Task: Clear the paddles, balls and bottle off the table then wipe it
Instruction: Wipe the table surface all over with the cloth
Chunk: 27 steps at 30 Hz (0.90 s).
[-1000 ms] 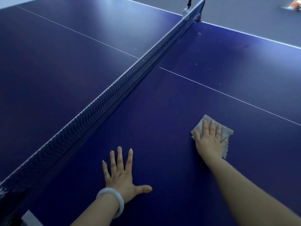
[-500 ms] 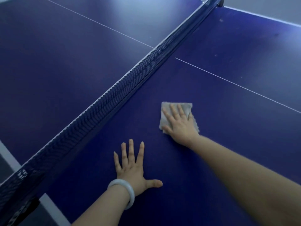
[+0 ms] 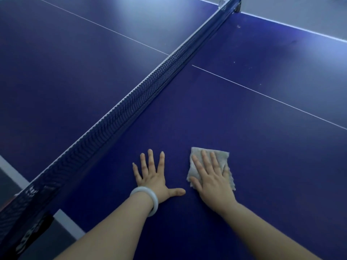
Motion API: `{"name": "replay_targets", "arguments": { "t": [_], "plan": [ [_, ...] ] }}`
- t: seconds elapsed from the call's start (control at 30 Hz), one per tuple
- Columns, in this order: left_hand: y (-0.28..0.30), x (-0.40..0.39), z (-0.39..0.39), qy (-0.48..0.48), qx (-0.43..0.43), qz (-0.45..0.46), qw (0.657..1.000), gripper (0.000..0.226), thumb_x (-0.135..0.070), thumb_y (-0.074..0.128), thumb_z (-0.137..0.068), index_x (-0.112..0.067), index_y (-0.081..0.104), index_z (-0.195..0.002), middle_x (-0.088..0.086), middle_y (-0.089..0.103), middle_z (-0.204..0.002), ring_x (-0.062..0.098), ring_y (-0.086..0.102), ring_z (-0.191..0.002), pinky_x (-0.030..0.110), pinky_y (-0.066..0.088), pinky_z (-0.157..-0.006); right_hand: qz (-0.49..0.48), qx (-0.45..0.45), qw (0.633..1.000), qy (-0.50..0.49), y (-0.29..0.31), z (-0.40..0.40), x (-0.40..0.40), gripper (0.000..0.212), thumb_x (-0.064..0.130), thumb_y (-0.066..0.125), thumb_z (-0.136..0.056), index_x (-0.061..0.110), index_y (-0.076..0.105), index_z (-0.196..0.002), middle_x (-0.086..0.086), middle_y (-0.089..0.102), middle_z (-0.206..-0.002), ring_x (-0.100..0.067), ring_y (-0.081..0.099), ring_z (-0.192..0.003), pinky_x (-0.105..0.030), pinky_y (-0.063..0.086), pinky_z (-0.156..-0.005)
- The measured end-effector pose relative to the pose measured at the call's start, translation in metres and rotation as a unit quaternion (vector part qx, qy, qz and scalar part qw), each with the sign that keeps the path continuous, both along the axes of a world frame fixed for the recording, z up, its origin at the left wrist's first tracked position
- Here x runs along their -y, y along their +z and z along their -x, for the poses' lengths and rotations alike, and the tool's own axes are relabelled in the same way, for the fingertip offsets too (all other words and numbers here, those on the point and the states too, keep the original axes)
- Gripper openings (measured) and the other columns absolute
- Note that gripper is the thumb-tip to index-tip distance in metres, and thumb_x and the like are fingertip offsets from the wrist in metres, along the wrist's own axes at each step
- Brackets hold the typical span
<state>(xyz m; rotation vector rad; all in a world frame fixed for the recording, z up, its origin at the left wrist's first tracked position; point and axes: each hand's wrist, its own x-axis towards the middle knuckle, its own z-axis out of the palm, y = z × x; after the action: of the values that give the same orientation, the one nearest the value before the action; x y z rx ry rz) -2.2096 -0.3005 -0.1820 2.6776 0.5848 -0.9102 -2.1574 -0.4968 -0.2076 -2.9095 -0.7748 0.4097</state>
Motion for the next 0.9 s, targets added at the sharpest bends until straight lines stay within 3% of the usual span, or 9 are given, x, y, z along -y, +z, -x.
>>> {"name": "replay_targets", "arguments": {
  "t": [0.07,0.27,0.43,0.53,0.63,0.73,0.83,0.9],
  "plan": [
    [0.001,-0.001,0.002,-0.009,-0.001,0.008,1.0,0.14,-0.101,0.041,-0.047,-0.035,-0.058,-0.119,0.006,-0.066,-0.127,0.03,-0.063,-0.114,0.056,-0.039,-0.094,0.0,-0.011,1.0,-0.002,0.001,-0.003,0.025,0.065,0.064,0.014,-0.095,0.049,-0.019,-0.148,0.015,-0.03,-0.157,-0.011,-0.033,-0.143,-0.056,-0.006,-0.116],
    [0.005,-0.027,0.031,-0.069,0.048,0.058,0.995,0.125,-0.08,0.058,-0.07,-0.037,-0.032,-0.144,0.001,-0.05,-0.146,0.024,-0.044,-0.136,0.049,-0.023,-0.112,0.026,-0.021,0.959,-0.28,0.007,0.004,0.049,0.065,0.06,0.01,-0.097,0.037,-0.016,-0.153,0.005,-0.026,-0.16,-0.02,-0.025,-0.147,-0.062,-0.006,-0.117],
    [0.0,-0.028,0.112,-0.021,0.027,0.01,0.999,0.143,-0.09,0.057,-0.056,-0.029,-0.05,-0.129,0.002,-0.061,-0.135,0.025,-0.051,-0.13,0.052,-0.025,-0.111,0.026,-0.079,0.918,-0.388,0.021,-0.005,0.007,0.065,0.057,0.008,-0.099,0.031,-0.016,-0.154,-0.002,-0.027,-0.16,-0.029,-0.026,-0.146,-0.069,-0.004,-0.113],
    [-0.002,-0.022,0.123,-0.016,0.024,0.035,0.999,0.148,-0.09,0.058,-0.053,-0.027,-0.051,-0.13,0.0,-0.063,-0.132,0.022,-0.057,-0.123,0.051,-0.032,-0.106,0.019,-0.103,0.94,-0.325,0.028,-0.02,-0.033,0.066,0.058,0.013,-0.1,0.032,-0.015,-0.154,-0.004,-0.027,-0.16,-0.031,-0.026,-0.146,-0.069,-0.006,-0.112],
    [-0.001,-0.02,0.12,-0.014,0.019,0.03,0.999,0.151,-0.09,0.059,-0.052,-0.026,-0.051,-0.132,0.001,-0.063,-0.132,0.023,-0.059,-0.122,0.051,-0.035,-0.103,0.001,-0.083,0.99,-0.116,0.023,0.006,-0.076,0.066,0.056,0.019,-0.101,0.036,-0.015,-0.153,0.001,-0.027,-0.159,-0.027,-0.027,-0.146,-0.068,-0.009,-0.113],
    [-0.001,-0.019,0.121,-0.012,0.025,0.033,0.999,0.15,-0.089,0.06,-0.052,-0.025,-0.048,-0.135,0.0,-0.063,-0.132,0.022,-0.058,-0.123,0.051,-0.033,-0.105,-0.008,-0.027,0.999,0.018,0.01,0.072,-0.073,0.065,0.059,0.014,-0.098,0.037,-0.01,-0.154,0.003,-0.023,-0.161,-0.024,-0.025,-0.147,-0.064,-0.007,-0.115],
    [-0.001,-0.019,0.119,-0.015,0.016,0.032,0.999,0.149,-0.09,0.059,-0.053,-0.026,-0.05,-0.133,0.0,-0.064,-0.132,0.024,-0.056,-0.125,0.052,-0.031,-0.107,0.017,-0.003,0.999,0.033,0.001,0.114,-0.008,0.065,0.06,0.013,-0.097,0.039,-0.011,-0.154,0.007,-0.02,-0.162,-0.02,-0.021,-0.149,-0.06,-0.001,-0.116],
    [-0.001,-0.019,0.118,-0.014,0.008,0.028,0.999,0.15,-0.091,0.058,-0.052,-0.026,-0.053,-0.129,0.001,-0.064,-0.131,0.025,-0.055,-0.125,0.052,-0.031,-0.106,0.034,-0.006,0.997,-0.07,0.0,0.114,0.051,0.064,0.059,0.014,-0.098,0.042,-0.019,-0.15,0.011,-0.03,-0.158,-0.016,-0.027,-0.146,-0.058,0.001,-0.116]
  ]
}}
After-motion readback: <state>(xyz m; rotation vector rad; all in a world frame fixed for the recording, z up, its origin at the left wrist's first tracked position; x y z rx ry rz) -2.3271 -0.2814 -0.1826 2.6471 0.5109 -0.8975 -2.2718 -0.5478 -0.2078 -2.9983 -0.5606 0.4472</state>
